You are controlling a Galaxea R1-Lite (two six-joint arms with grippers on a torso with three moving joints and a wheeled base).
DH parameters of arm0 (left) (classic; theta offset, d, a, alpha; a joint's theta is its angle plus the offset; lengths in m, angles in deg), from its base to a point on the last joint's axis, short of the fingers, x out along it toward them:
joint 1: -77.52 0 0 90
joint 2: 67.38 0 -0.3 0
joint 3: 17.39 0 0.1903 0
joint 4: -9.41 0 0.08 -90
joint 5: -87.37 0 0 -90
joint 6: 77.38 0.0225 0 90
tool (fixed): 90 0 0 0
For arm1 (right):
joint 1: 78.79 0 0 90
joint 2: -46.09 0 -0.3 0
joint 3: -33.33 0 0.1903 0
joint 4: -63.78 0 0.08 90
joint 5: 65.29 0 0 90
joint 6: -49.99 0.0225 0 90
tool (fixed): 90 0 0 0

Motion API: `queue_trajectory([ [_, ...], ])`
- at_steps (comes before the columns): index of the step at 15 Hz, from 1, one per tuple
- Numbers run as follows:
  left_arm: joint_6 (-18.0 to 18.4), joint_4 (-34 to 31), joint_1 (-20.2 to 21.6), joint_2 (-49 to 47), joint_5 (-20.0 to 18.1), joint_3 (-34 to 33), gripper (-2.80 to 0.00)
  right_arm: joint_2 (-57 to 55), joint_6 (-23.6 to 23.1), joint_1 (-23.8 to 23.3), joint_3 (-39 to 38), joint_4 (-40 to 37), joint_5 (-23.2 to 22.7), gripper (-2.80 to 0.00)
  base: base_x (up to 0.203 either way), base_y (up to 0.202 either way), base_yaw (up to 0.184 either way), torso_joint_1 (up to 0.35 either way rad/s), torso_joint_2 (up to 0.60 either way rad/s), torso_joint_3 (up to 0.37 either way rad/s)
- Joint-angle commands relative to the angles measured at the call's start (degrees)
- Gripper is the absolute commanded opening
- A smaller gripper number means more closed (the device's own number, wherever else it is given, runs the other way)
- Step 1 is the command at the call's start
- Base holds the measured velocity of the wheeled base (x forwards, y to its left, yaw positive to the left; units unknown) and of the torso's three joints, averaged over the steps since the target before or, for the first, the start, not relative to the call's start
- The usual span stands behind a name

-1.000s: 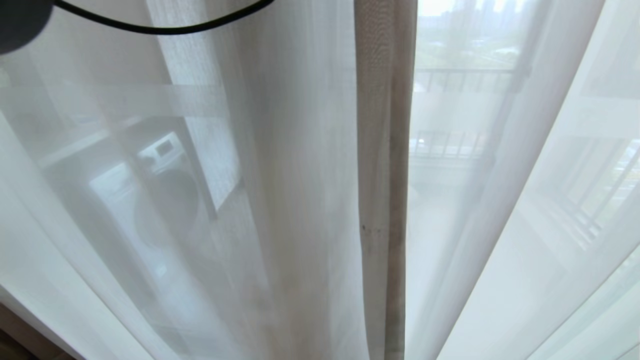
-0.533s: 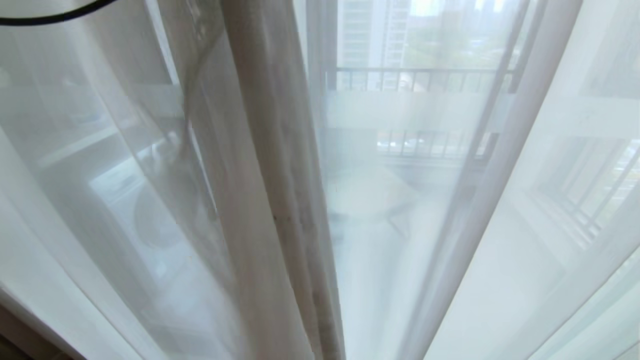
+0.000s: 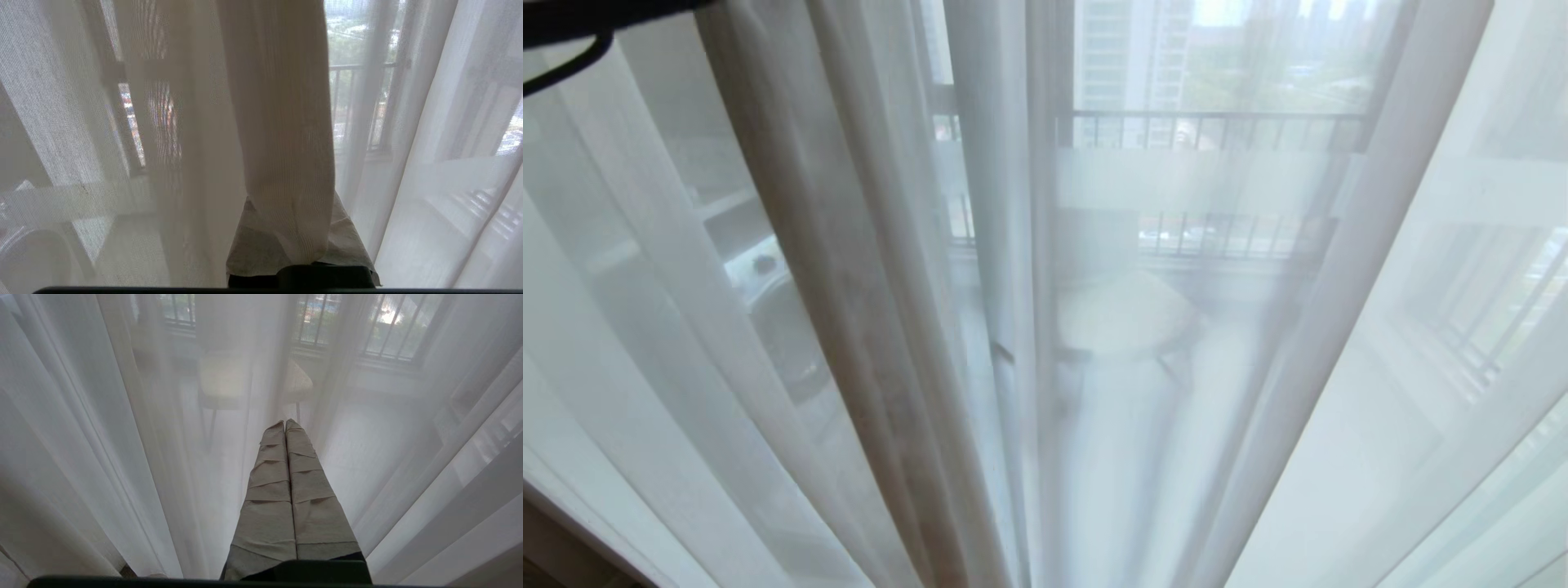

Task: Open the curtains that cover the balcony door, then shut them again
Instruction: Close the outer curtains on both sides

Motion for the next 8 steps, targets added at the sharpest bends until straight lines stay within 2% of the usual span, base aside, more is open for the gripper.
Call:
queue_trajectory([
  [1,0.00,0.17,0.10,1.14,0.05,-0.65,-2.80,0.02,-0.03,0.02,0.00,-0.04,-0.04,-2.80,0.000,0.000,0.000,0.000,0.00,0.000],
  [3,0.00,0.26,0.10,0.50,-0.04,-0.56,-2.80,0.02,-0.03,0.02,0.00,-0.04,-0.04,-2.80,0.000,0.000,0.000,0.000,0.00,0.000],
  [4,0.00,0.35,0.10,0.26,-0.04,-0.47,0.00,0.02,-0.03,0.02,0.00,-0.04,-0.04,-2.80,0.000,0.000,0.000,0.000,0.00,0.000],
  [8,0.00,0.35,0.01,0.72,-0.04,-0.74,0.00,0.02,-0.08,0.02,0.00,-0.04,-0.04,-2.80,0.000,0.000,0.000,0.000,0.00,0.000],
])
